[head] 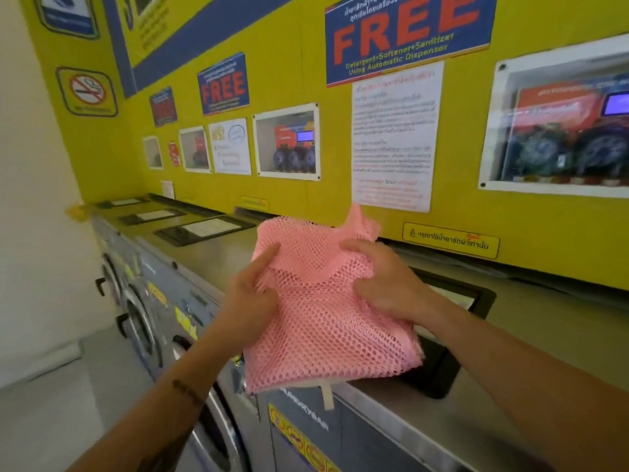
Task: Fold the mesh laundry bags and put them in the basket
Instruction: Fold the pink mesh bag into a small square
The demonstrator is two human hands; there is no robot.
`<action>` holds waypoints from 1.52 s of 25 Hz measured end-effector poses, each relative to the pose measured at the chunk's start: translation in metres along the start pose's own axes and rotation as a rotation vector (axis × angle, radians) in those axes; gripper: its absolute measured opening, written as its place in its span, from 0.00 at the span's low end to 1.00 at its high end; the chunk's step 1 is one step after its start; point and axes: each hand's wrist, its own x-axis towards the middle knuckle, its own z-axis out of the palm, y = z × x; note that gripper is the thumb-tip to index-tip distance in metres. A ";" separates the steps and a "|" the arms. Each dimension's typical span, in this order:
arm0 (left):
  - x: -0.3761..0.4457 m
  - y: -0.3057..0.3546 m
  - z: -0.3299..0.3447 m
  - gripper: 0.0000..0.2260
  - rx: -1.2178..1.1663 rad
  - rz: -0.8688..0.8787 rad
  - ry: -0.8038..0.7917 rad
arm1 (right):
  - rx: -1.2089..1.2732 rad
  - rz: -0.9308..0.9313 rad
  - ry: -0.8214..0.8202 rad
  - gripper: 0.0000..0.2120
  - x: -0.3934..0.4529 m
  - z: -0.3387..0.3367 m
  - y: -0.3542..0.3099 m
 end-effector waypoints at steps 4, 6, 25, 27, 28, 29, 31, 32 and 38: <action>-0.021 0.009 -0.037 0.32 0.005 0.026 0.101 | -0.003 -0.094 -0.005 0.36 -0.007 0.015 -0.033; -0.041 0.006 -0.062 0.32 0.023 0.020 0.116 | -0.019 -0.112 -0.013 0.34 -0.015 0.034 -0.049; -0.366 -0.397 -0.258 0.33 0.256 -0.581 0.082 | -0.005 0.258 -0.596 0.36 -0.216 0.562 0.006; -0.384 -0.436 -0.253 0.32 0.273 -0.701 0.052 | -0.037 0.287 -0.681 0.36 -0.218 0.602 0.024; -0.390 -0.456 -0.249 0.31 0.274 -0.756 0.043 | -0.050 0.310 -0.706 0.36 -0.219 0.619 0.037; -0.393 -0.476 -0.244 0.30 0.275 -0.804 0.027 | -0.055 0.340 -0.733 0.36 -0.218 0.637 0.051; -0.396 -0.516 -0.232 0.28 0.278 -0.870 -0.003 | -0.068 0.394 -0.797 0.36 -0.217 0.675 0.084; -0.398 -0.535 -0.226 0.28 0.285 -0.896 -0.017 | -0.081 0.415 -0.827 0.36 -0.218 0.693 0.101; -0.423 -0.657 -0.196 0.30 0.251 -1.102 -0.148 | -0.110 0.570 -0.980 0.36 -0.240 0.794 0.190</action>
